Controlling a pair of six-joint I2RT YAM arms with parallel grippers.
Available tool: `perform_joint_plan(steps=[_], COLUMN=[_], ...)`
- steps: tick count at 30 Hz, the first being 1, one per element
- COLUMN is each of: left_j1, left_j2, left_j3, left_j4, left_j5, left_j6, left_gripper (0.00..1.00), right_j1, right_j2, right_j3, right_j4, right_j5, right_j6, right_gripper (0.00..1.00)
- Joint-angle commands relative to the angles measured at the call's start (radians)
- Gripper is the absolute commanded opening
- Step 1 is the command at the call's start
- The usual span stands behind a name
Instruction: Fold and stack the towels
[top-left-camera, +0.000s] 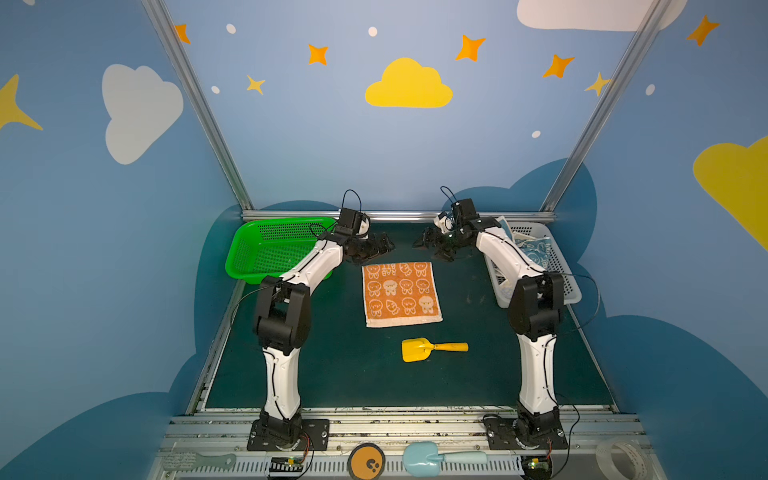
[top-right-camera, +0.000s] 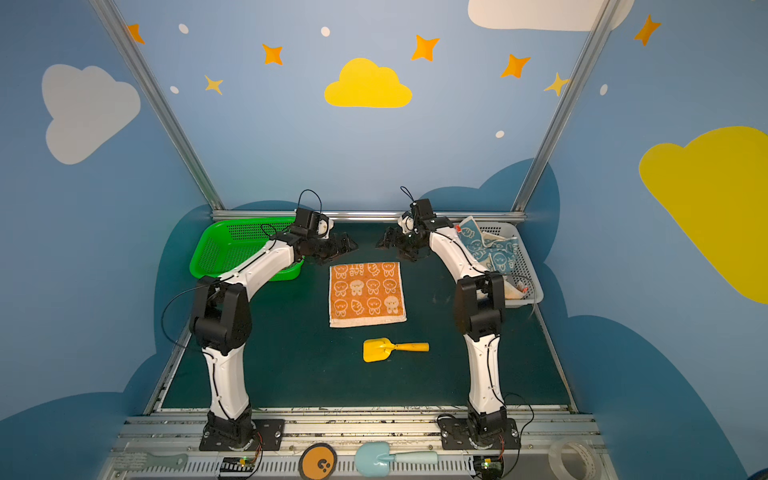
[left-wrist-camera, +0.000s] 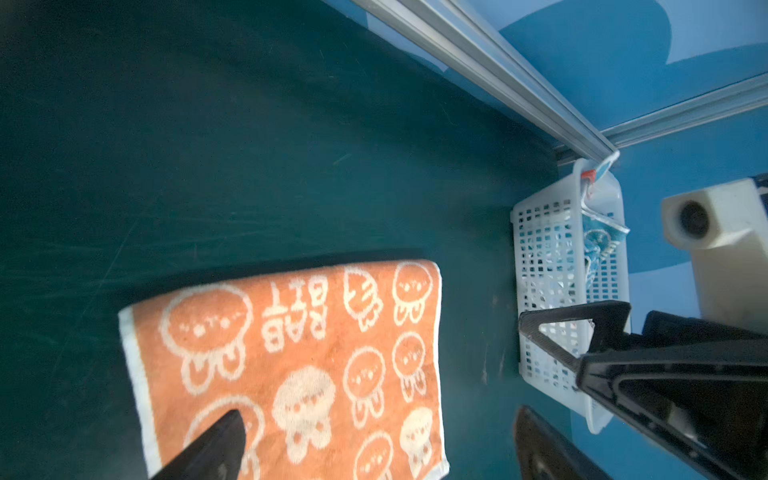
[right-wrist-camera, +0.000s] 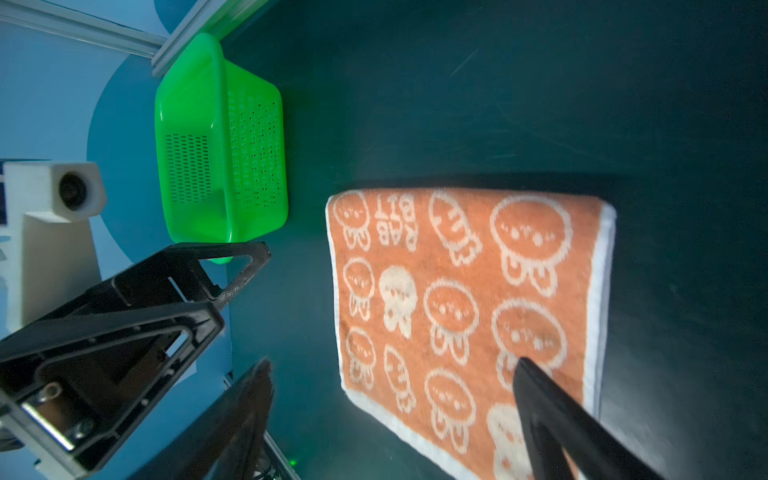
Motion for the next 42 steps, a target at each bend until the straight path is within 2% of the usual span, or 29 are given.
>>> perform_joint_plan(steps=[1,6,10,21,26,36,42], left_j1=[-0.001,0.016,0.033,0.040,0.024,-0.039,-0.058], left_j2=[0.080,0.161,0.214,0.283,0.259,0.186,0.149], left_j3=[0.058,0.099,0.119,0.131,0.100,-0.077,-0.102], left_j4=[-0.063,-0.058,-0.065,-0.075,-0.086,-0.008,0.004], left_j5=[0.020,0.021,-0.011,-0.001,-0.020,-0.049,-0.061], left_j6=[-0.010,-0.012,0.010,0.021,0.032,0.009,0.015], left_gripper=[0.99,1.00,0.99,0.99,0.99,0.99,0.99], right_j1=[0.001,0.002,-0.005,-0.045,-0.053,-0.103,-0.120], right_j2=[0.098,0.192,0.249,0.328,0.296,0.134,0.092], right_j3=[0.100,0.132,0.147,0.174,0.109,-0.219,-0.228], right_j4=[-0.057,0.031,0.083,0.026,0.009,0.114,0.051], right_j5=[-0.080,-0.138,-0.142,-0.098,-0.061,-0.043,-0.007], right_j6=[0.021,0.037,0.040,0.037,0.032,0.023,-0.045], right_gripper=[0.89,0.90,0.89,0.90,0.90,0.89,0.89])
